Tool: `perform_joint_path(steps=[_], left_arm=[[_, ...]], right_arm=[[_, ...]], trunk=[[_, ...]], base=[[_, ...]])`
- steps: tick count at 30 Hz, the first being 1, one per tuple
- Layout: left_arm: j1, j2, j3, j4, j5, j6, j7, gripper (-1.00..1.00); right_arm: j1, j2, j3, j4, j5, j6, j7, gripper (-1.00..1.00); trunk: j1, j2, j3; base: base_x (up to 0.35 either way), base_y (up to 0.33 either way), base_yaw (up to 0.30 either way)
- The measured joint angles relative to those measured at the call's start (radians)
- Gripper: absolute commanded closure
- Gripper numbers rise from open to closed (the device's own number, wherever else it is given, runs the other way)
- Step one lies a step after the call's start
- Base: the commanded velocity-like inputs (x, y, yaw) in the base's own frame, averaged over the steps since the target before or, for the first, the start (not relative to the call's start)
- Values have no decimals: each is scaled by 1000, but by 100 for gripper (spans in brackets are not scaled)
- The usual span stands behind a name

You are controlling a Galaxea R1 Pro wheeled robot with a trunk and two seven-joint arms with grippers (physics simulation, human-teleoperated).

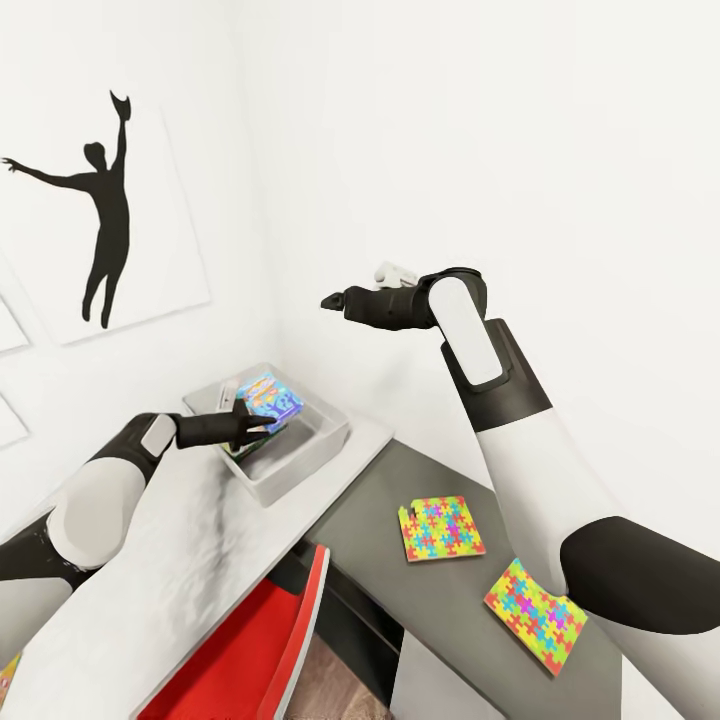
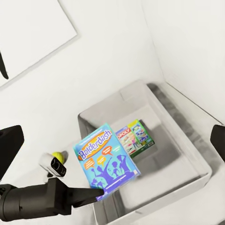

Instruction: Put all the toys in the child's room - the three board games (two on the bed and one on the table), the two jigsaw puzzles on the table, and the tennis ball on the table - inside the toy box on the table in the child's room.

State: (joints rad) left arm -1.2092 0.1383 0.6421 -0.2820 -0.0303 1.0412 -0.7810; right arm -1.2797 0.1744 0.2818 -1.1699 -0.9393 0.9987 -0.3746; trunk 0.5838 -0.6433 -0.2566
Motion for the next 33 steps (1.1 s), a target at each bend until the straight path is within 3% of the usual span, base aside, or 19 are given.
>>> perform_joint_path(steps=[7, 33], left_arm=[[-28, 2, -2, -1, -4, 0, 3, 100], [-31, 1, -7, -1, -13, 0, 11, 100]], right_arm=[[0, 0, 0, 0, 0, 0, 0, -100], [0, 0, 1, 0, 0, 0, 0, -100]], trunk=[[0, 0, -11], [0, 0, -54]], base=[[0, 0, 0], [0, 0, 0]])
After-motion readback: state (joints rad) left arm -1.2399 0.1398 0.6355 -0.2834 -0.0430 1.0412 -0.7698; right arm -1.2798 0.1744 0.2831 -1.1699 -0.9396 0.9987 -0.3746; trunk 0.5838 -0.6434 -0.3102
